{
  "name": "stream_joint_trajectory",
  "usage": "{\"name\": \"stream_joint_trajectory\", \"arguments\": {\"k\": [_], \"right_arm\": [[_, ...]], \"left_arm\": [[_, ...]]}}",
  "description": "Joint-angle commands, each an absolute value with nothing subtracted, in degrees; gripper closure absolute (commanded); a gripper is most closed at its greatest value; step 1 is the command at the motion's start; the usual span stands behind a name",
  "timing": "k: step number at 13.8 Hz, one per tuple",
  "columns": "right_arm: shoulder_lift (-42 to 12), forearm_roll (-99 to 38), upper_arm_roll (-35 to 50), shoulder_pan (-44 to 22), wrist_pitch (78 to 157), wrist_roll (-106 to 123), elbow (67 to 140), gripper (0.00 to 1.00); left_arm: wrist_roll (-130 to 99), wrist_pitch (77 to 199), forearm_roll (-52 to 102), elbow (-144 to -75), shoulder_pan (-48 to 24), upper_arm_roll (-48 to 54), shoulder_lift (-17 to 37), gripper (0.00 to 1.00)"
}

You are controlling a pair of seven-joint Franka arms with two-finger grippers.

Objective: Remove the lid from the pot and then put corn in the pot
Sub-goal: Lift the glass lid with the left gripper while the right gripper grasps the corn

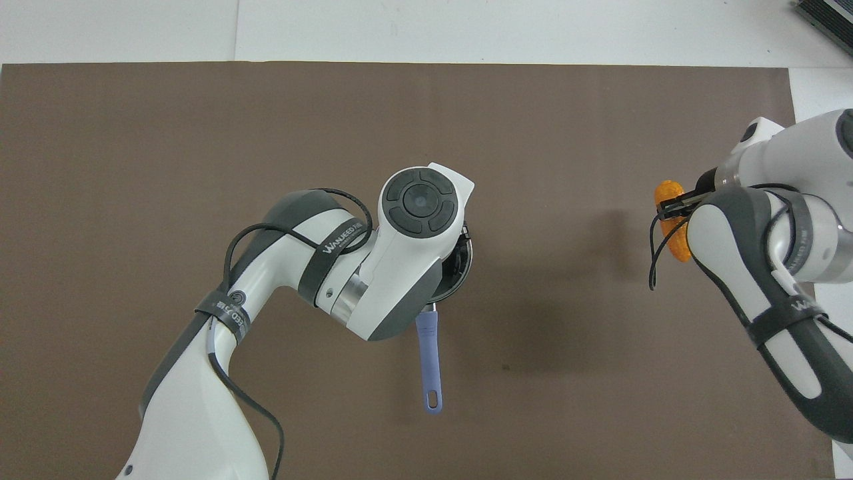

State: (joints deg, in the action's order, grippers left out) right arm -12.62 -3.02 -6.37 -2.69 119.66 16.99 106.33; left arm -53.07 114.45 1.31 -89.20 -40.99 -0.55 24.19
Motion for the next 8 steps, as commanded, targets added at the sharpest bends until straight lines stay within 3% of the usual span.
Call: {"name": "stream_joint_trajectory", "arguments": {"k": [1,8], "right_arm": [[-7.9,-3.2,-6.2,-2.4,113.8,14.9,105.3,1.00],[2.7,-2.1,-6.2,-2.1,99.7,12.6,101.9,1.00]], "left_arm": [[-53.6,112.2,0.0,-87.6,-41.5,-1.1,25.0,1.00],[-51.9,104.6,0.0,-83.2,-40.5,-2.0,21.3,1.00]]}}
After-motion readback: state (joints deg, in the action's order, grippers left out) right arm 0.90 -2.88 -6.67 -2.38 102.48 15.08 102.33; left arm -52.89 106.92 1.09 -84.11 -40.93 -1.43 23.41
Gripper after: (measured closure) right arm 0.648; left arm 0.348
